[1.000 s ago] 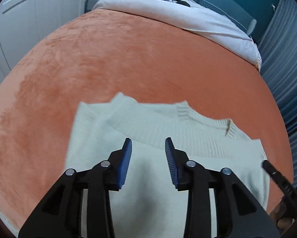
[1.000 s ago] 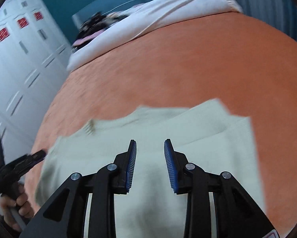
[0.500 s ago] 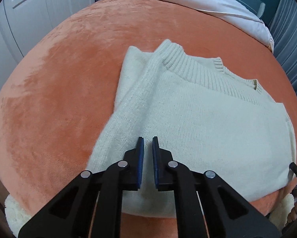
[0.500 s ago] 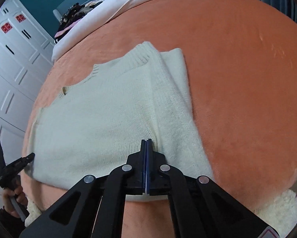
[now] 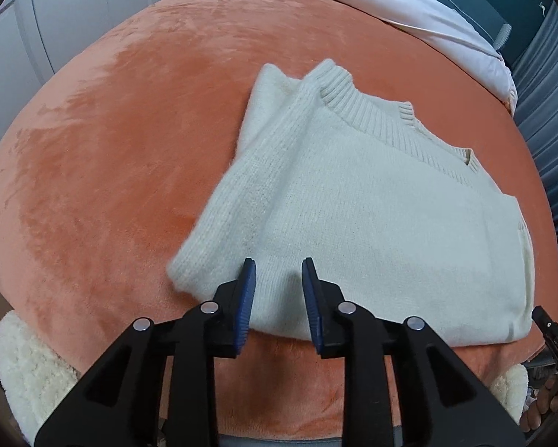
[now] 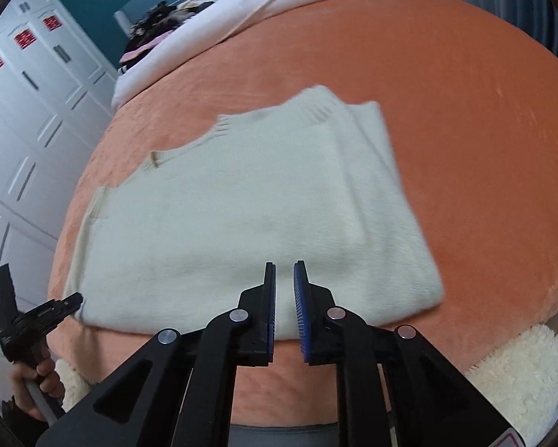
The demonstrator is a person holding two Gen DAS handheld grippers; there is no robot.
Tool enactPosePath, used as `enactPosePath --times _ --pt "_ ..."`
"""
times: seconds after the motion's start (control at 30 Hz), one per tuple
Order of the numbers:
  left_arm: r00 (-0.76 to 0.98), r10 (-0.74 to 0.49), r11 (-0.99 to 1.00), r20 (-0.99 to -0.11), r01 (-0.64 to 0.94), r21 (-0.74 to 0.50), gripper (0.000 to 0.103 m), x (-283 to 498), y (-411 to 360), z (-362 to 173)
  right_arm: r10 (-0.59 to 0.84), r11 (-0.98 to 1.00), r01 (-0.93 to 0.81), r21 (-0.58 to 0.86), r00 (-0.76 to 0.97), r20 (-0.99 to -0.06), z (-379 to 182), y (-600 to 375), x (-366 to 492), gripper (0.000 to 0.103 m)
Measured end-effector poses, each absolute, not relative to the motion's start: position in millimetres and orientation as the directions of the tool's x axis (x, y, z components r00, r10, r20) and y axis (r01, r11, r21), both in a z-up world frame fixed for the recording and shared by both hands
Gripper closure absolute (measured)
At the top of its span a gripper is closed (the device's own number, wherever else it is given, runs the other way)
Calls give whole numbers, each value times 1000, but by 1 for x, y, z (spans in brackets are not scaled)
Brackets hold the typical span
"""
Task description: Fold small clothes
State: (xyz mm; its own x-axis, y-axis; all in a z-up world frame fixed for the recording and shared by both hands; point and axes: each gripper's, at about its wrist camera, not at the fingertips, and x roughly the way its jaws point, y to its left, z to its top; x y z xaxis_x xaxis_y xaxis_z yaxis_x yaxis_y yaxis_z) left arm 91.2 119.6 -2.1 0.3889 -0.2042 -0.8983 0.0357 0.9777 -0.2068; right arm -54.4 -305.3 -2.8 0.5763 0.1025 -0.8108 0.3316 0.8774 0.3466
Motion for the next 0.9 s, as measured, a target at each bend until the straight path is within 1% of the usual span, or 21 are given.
enactPosePath --times 0.07,0.23,0.33,0.37,0.47,0.5,0.53,0.57,0.6,0.63,0.67,0.7,0.77,0.83,0.9 --pt "389 -207 977 -898 34 -211 73 88 120 1 136 898 271 347 579 -804 8 -276 -37 89" --pt "390 -209 976 -897 24 -217 69 78 124 8 183 925 179 336 564 -805 18 -201 18 89" --pt "386 -213 975 -897 25 -221 67 74 129 10 185 939 146 313 552 -813 17 -177 45 89" --pt "386 -208 976 -899 22 -217 64 73 131 10 181 942 142 305 548 -816 16 -173 54 89" --pt "381 -212 974 -900 9 -225 63 69 137 8 150 954 144 262 526 -837 9 -165 74 89" --pt "378 -216 973 -900 2 -233 61 68 141 8 136 958 147 246 520 -843 5 -165 79 89" --pt "376 -221 971 -900 -6 -241 58 67 144 7 122 961 152 229 510 -851 1 -166 83 89" --pt "376 -232 966 -897 -16 -256 51 66 147 6 114 962 162 219 494 -862 -5 -166 88 89" --pt "380 -249 960 -891 -28 -280 41 65 151 5 114 961 169 218 477 -872 -11 -169 91 89" --pt "386 -279 946 -879 -46 -320 36 64 155 4 112 961 178 212 450 -886 -20 -170 95 89" --pt "395 -311 928 -865 -71 -366 26 64 160 1 113 960 186 208 421 -900 -30 -171 99 89" --pt "404 -339 906 -850 -103 -410 21 65 165 -3 120 958 190 213 409 -904 -39 -172 100 89" --pt "422 -397 847 -815 -174 -503 16 68 175 -15 120 958 188 216 420 -899 -46 -173 100 89" --pt "420 -440 783 -794 -254 -568 16 77 181 -32 125 954 197 226 421 -898 -48 -173 100 89" --pt "426 -455 737 -782 -312 -599 13 86 184 -43 130 953 197 230 417 -899 -49 -174 100 89"
